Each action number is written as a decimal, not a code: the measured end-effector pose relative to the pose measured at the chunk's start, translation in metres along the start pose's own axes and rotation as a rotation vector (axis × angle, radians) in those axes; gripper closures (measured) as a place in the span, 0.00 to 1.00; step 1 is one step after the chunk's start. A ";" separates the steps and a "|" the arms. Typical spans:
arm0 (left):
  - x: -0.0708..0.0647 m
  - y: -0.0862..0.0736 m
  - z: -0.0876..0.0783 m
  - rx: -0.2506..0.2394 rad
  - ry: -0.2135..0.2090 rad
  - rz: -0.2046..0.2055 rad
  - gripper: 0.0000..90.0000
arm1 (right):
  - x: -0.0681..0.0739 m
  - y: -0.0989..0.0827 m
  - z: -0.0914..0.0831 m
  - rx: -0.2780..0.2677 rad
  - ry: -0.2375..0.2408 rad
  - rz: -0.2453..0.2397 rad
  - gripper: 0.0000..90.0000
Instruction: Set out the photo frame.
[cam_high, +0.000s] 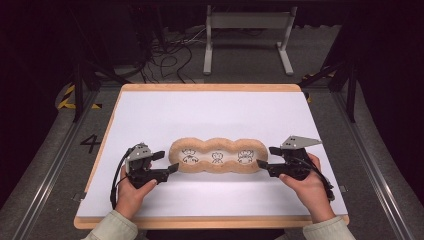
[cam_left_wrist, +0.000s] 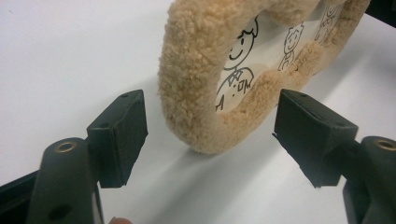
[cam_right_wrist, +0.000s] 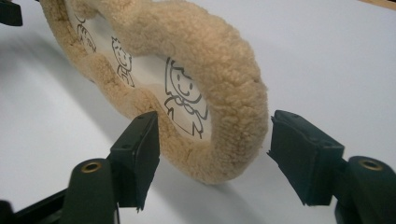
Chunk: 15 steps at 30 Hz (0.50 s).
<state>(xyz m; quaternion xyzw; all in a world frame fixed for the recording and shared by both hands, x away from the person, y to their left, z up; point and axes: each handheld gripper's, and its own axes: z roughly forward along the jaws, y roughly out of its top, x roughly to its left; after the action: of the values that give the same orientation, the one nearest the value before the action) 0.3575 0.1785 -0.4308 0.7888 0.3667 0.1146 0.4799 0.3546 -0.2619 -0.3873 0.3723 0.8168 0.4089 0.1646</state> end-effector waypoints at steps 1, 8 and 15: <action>-0.001 -0.001 -0.004 -0.003 0.010 0.011 0.29 | 0.000 0.001 -0.002 0.000 0.000 -0.005 0.36; -0.001 -0.010 -0.022 -0.017 0.056 0.026 0.28 | -0.003 0.000 -0.010 -0.027 0.023 -0.028 0.34; 0.008 -0.016 -0.032 -0.019 0.076 0.009 0.27 | -0.013 -0.006 -0.017 0.003 0.065 -0.022 0.23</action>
<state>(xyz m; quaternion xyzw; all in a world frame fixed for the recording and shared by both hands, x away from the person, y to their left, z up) 0.3383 0.2099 -0.4289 0.7808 0.3800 0.1500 0.4727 0.3508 -0.2827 -0.3818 0.3498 0.8265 0.4177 0.1418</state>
